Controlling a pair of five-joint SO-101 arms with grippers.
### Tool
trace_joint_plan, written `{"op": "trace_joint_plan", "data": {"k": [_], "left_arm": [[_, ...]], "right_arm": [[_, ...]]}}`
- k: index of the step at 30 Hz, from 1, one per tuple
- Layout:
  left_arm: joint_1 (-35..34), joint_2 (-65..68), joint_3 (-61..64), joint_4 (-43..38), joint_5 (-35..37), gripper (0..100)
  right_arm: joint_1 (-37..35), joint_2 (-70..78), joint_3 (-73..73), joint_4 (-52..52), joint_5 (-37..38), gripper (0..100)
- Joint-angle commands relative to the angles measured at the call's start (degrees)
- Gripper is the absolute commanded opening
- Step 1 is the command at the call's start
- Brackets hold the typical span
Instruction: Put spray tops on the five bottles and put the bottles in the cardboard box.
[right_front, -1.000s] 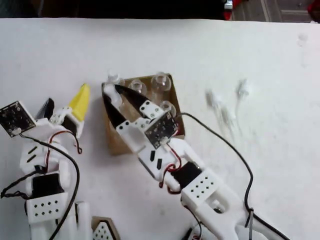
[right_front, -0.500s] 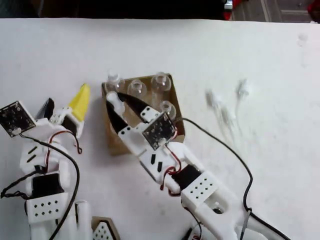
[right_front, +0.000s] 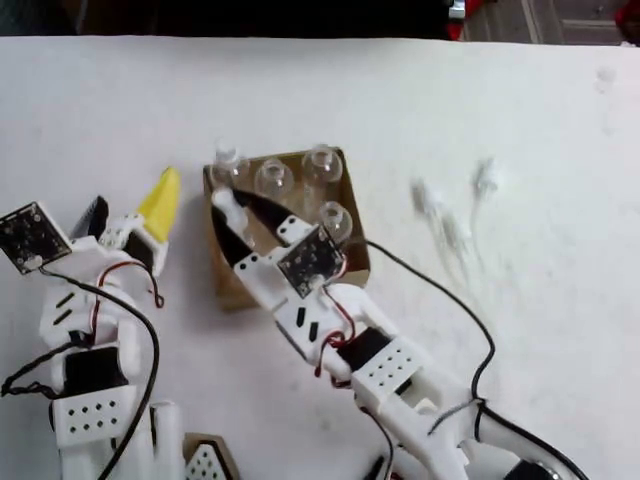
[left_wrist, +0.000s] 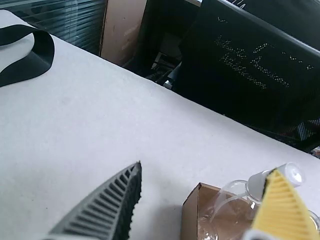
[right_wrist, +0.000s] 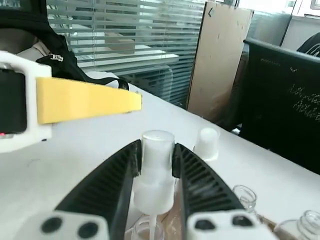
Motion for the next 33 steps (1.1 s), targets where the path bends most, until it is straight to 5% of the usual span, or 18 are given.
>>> {"op": "trace_joint_plan", "data": {"k": [1,29,33], "left_arm": [[-0.7,-0.7,-0.7,-1.7,0.6,36],[-0.7,-0.7,-0.7,-1.7,0.6,36],[-0.7,-0.7,-0.7,-1.7,0.6,36]], "right_arm": [[-0.2,0.3,-0.4,-1.5,-4.4,1.8],[-0.5,0.4,3.3,-1.2,-5.0,2.0],[-0.8,0.3,3.3,-1.2,-5.0,11.2]]}}
